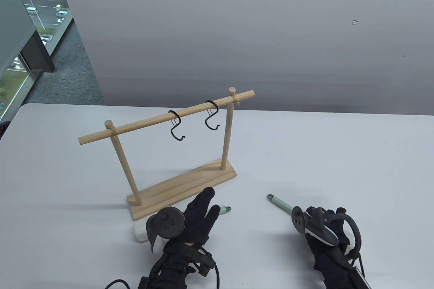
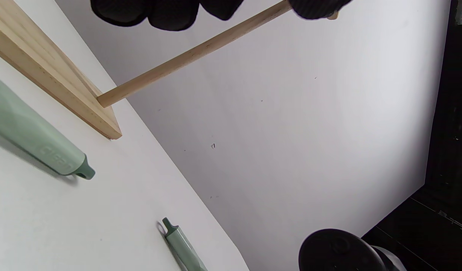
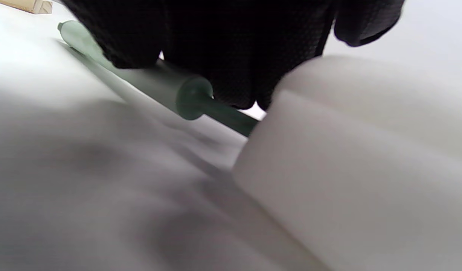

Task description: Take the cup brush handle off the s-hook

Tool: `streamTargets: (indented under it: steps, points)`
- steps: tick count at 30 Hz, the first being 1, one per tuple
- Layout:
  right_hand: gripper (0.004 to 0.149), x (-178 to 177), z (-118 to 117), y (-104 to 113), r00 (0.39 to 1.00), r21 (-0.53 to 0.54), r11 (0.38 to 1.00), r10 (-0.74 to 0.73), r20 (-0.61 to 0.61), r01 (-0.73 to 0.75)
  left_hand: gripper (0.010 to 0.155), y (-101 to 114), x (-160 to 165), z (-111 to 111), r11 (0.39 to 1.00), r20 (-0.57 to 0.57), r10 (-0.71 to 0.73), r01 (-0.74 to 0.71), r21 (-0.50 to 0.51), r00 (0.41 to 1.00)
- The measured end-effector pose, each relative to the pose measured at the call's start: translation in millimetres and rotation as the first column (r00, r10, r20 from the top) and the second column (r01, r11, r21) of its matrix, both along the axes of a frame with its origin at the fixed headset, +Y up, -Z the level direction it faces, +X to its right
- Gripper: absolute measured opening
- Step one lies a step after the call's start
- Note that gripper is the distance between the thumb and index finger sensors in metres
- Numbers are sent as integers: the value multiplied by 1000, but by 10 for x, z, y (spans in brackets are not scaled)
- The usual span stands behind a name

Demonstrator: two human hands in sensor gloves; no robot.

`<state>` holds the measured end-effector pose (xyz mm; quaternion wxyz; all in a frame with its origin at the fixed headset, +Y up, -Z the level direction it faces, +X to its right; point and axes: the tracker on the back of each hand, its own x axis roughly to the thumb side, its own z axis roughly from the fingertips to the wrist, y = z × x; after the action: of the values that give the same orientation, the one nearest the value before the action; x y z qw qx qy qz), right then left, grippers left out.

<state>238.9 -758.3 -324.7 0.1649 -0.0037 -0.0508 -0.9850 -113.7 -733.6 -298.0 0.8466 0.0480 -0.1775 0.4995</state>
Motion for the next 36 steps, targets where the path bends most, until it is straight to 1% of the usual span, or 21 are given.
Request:
streamTargets:
  steps: [10, 16, 18, 21, 23, 24, 27, 29, 32, 35, 36]
  points:
    - [49, 2, -1, 0, 1000, -4, 1000, 2, -2, -2, 69, -1, 0, -2, 1000, 0, -1, 1, 0, 1000]
    - [49, 3, 23, 44, 999, 13, 999, -30, -11, 30, 69, 20, 4, 3, 1000, -3, -8, 8, 10, 1000]
    - [50, 3, 38, 80, 999, 25, 998, -49, -17, 49, 69, 45, 16, 13, 999, -4, -27, 27, 23, 1000]
    - [50, 19, 72, 180, 994, 57, 993, -101, -33, 103, 70, 106, 47, 37, 993, -13, -106, 107, 59, 994]
    - [51, 42, 104, 260, 989, 90, 985, -143, -46, 147, 70, 156, 73, 57, 975, -29, -198, 200, 92, 980]
    - [51, 58, 126, 312, 984, 117, 978, -169, -55, 175, 70, 182, 89, 69, 956, -49, -269, 273, 112, 962]
    - [55, 107, 173, 420, 971, 186, 953, -228, -73, 238, 70, 214, 137, 84, 899, -78, -407, 414, 143, 910]
    - [58, 147, 192, 495, 963, 225, 937, -258, -77, 268, 71, 211, 164, 85, 872, -86, -461, 469, 144, 883]
    - [63, 218, 233, 600, 948, 313, 895, -301, -99, 317, 70, 198, 212, 80, 821, -96, -542, 551, 148, 835]
    - [69, 256, 274, 640, 942, 350, 874, -308, -133, 336, 70, 187, 258, 77, 765, -114, -616, 626, 152, 780]
    - [71, 264, 287, 639, 941, 353, 873, -299, -159, 337, 71, 173, 284, 74, 736, -117, -649, 659, 151, 752]
